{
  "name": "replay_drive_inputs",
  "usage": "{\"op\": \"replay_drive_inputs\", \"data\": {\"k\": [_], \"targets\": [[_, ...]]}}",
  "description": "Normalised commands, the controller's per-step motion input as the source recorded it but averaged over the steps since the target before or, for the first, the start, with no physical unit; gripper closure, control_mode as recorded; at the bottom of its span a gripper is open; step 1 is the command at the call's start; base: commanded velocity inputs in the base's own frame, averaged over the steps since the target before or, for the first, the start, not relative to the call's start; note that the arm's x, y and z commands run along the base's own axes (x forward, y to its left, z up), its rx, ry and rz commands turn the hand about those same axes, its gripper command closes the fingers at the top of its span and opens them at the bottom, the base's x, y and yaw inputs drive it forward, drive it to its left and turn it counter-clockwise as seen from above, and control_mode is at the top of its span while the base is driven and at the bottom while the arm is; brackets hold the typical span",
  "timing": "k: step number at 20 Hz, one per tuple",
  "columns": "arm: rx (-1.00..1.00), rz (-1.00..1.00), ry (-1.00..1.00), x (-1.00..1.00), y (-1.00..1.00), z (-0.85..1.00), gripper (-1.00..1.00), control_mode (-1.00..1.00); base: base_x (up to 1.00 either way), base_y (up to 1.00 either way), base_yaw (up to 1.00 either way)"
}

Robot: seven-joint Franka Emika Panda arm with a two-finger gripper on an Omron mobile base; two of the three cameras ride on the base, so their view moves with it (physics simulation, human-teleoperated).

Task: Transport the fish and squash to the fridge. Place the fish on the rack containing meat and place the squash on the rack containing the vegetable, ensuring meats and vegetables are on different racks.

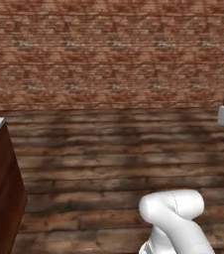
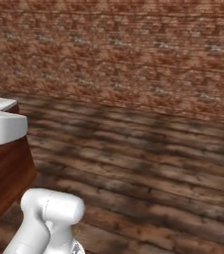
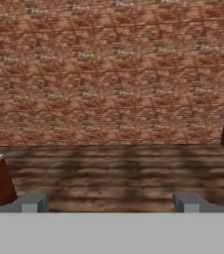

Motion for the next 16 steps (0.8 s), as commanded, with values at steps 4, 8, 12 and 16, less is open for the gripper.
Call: {"op": "replay_drive_inputs", "data": {"k": [4, 8, 12, 16], "targets": [[0.00, 0.00, 0.00, 0.00, 0.00, 0.00, -1.00, 1.00, 1.00, -0.68, 0.40], [0.00, 0.00, 0.00, 0.00, 0.00, 0.00, -1.00, 1.00, 1.00, -0.63, 0.38], [0.00, 0.00, 0.00, 0.00, 0.00, 0.00, -1.00, 1.00, 1.00, -0.61, 0.41], [0.00, 0.00, 0.00, 0.00, 0.00, 0.00, -1.00, 1.00, 1.00, -0.63, 0.42]]}}
